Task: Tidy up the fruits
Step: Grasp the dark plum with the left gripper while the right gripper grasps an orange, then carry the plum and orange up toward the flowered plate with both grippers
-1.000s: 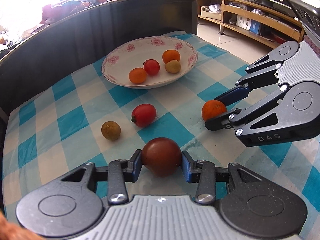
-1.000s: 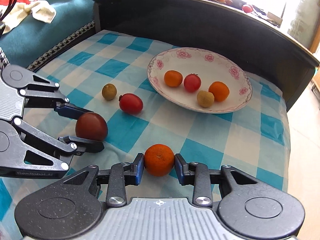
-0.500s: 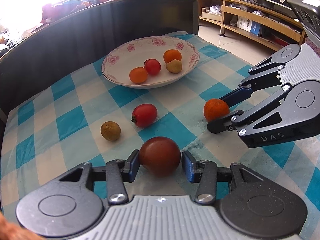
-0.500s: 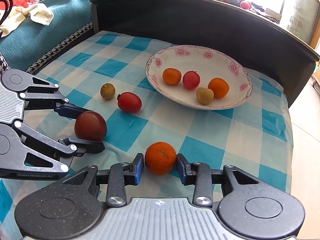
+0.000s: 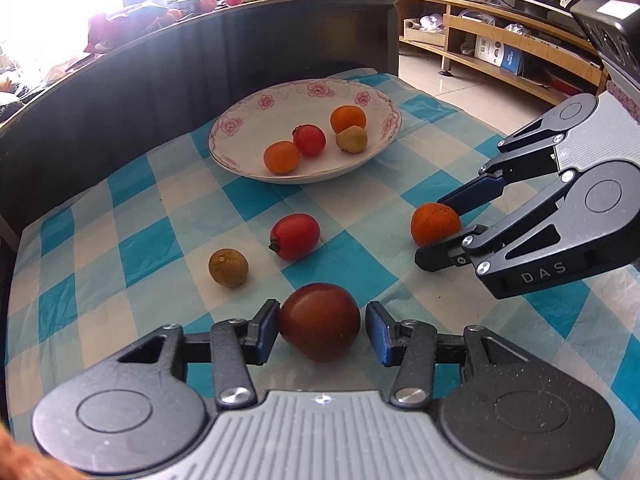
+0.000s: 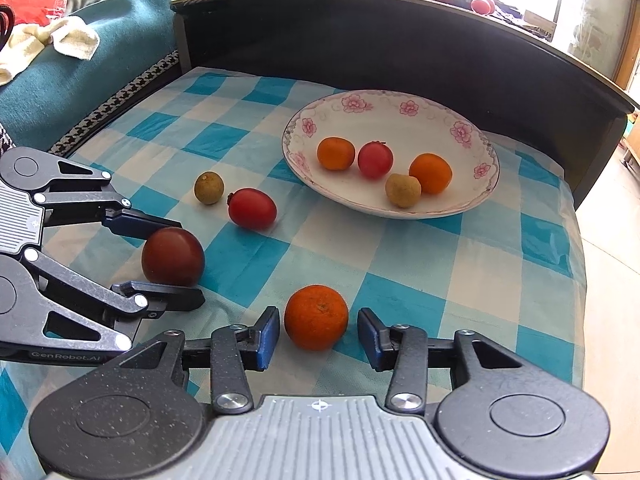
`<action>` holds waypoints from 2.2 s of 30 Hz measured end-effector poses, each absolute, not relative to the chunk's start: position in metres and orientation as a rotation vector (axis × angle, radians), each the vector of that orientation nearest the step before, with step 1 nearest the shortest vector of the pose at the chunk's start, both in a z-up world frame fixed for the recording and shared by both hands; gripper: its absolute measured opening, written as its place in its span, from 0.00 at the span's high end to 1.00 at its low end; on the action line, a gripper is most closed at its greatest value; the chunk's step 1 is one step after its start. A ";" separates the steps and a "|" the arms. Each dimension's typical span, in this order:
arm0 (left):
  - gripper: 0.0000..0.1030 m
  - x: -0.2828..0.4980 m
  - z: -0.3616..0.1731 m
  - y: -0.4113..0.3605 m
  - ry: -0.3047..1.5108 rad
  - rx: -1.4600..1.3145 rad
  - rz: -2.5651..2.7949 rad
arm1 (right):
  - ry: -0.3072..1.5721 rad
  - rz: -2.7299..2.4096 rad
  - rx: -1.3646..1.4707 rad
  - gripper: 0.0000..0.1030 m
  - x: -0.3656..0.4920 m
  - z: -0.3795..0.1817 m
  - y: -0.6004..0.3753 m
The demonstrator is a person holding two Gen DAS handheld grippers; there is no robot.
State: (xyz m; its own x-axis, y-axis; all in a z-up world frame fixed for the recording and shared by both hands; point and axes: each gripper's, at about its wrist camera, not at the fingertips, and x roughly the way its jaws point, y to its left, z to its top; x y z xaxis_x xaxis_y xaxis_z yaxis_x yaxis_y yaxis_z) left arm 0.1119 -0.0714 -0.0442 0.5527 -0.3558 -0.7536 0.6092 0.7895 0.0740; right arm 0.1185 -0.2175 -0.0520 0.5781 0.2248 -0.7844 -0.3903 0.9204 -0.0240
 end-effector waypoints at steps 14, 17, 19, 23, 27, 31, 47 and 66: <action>0.41 0.113 -0.049 -0.072 0.811 0.365 -0.573 | 0.886 0.364 -0.210 0.64 0.118 -0.053 -0.217; 0.41 0.112 -0.048 -0.071 0.813 0.360 -0.573 | 0.888 0.365 -0.213 0.63 0.118 -0.053 -0.216; 0.42 0.113 -0.048 -0.071 0.815 0.358 -0.576 | 0.889 0.364 -0.211 0.63 0.119 -0.053 -0.216; 0.43 0.115 -0.047 -0.070 0.826 0.339 -0.570 | 0.891 0.365 -0.210 0.62 0.119 -0.053 -0.216; 0.50 0.117 -0.043 -0.070 0.826 0.323 -0.563 | 0.895 0.366 -0.217 0.62 0.119 -0.053 -0.215; 0.51 0.115 -0.043 -0.071 0.824 0.346 -0.565 | 0.893 0.353 -0.230 0.73 0.119 -0.052 -0.213; 0.52 0.112 -0.038 -0.077 0.804 0.381 -0.573 | 0.872 0.342 -0.237 0.74 0.118 -0.046 -0.213; 0.52 0.139 -0.009 -0.091 0.695 0.339 -0.537 | 0.803 0.325 -0.205 0.74 0.123 -0.026 -0.216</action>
State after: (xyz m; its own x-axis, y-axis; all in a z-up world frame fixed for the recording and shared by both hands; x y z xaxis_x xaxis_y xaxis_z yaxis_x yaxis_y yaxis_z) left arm 0.1395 -0.0911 -0.0085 0.6420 -0.3518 -0.6813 0.5703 0.8130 0.1175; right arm 0.1228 -0.2162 -0.0256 0.6491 0.2064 -0.7322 -0.3605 0.9310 -0.0572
